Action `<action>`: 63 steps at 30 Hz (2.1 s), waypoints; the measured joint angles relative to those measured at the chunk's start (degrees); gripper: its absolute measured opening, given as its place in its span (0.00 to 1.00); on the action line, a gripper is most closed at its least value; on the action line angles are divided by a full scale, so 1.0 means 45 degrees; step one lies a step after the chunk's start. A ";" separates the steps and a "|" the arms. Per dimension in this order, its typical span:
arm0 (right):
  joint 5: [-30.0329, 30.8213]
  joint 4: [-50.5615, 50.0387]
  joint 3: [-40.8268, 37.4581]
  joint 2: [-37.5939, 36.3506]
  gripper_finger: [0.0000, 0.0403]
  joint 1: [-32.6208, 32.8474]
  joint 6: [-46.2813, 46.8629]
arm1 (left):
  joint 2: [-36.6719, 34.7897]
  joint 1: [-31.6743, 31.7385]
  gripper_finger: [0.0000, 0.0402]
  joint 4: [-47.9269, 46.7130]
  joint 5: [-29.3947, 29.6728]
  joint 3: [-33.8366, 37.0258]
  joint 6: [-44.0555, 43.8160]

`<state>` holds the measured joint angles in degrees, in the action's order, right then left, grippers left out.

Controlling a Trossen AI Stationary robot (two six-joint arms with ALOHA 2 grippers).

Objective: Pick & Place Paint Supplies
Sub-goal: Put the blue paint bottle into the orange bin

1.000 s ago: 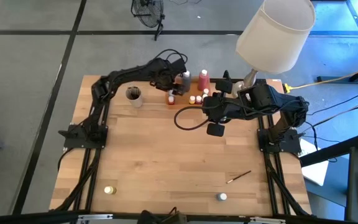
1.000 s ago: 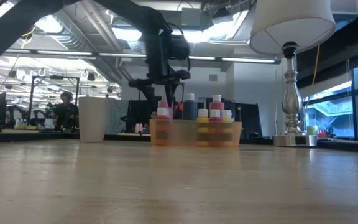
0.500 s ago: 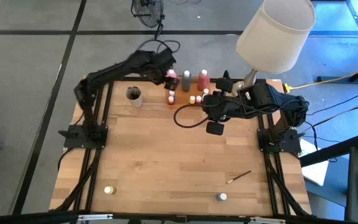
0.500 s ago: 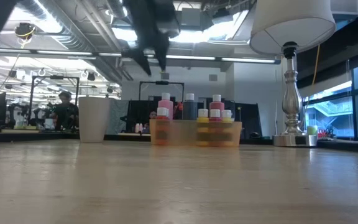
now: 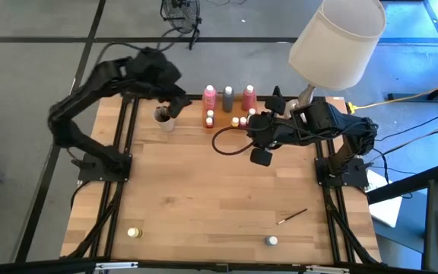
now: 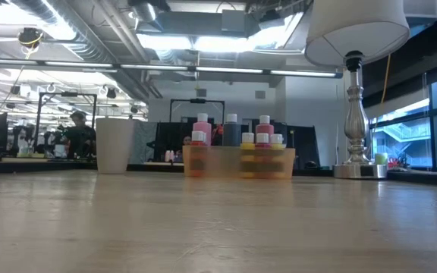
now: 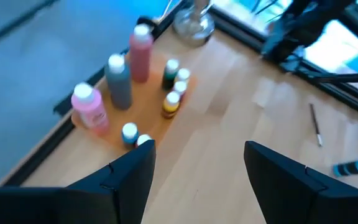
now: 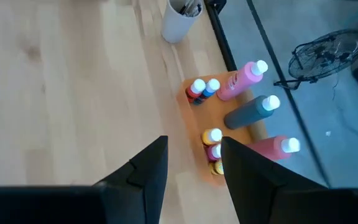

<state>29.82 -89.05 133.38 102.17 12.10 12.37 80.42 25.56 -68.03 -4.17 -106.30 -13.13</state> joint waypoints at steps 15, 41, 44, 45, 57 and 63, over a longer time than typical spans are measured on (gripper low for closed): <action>-0.4203 0.0491 0.0000 0.0084 0.38 0.0758 0.4489 | -0.1633 -0.1525 0.60 -0.1013 -0.1848 0.0000 0.0445; -0.5248 0.0159 -0.0014 0.0256 0.38 0.5481 1.0571 | -0.1994 -0.9764 0.59 -0.4260 0.2840 0.0005 -0.7180; -0.5546 -0.0253 -0.0160 0.0500 0.38 0.6289 1.2547 | -0.1750 -1.0337 0.59 -0.4258 0.4017 0.0005 -0.7250; -0.5729 -0.0143 -0.0348 0.0565 0.38 0.6521 1.2906 | -0.1637 -1.0498 0.59 -0.4255 0.4251 0.0005 -0.7255; -0.6626 -0.0217 -0.3369 0.2040 0.52 0.7753 1.6400 | 0.0058 -1.1807 0.59 -0.4158 0.3582 0.0015 -0.5183; -0.7800 -0.0049 -0.4134 0.2646 0.62 0.7308 1.6822 | 0.0530 -1.2112 0.59 -0.4161 0.3151 0.0015 -0.3973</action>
<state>-5.28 -89.28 114.78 114.08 44.98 88.07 82.80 -28.94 -86.75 10.01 -106.24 -31.01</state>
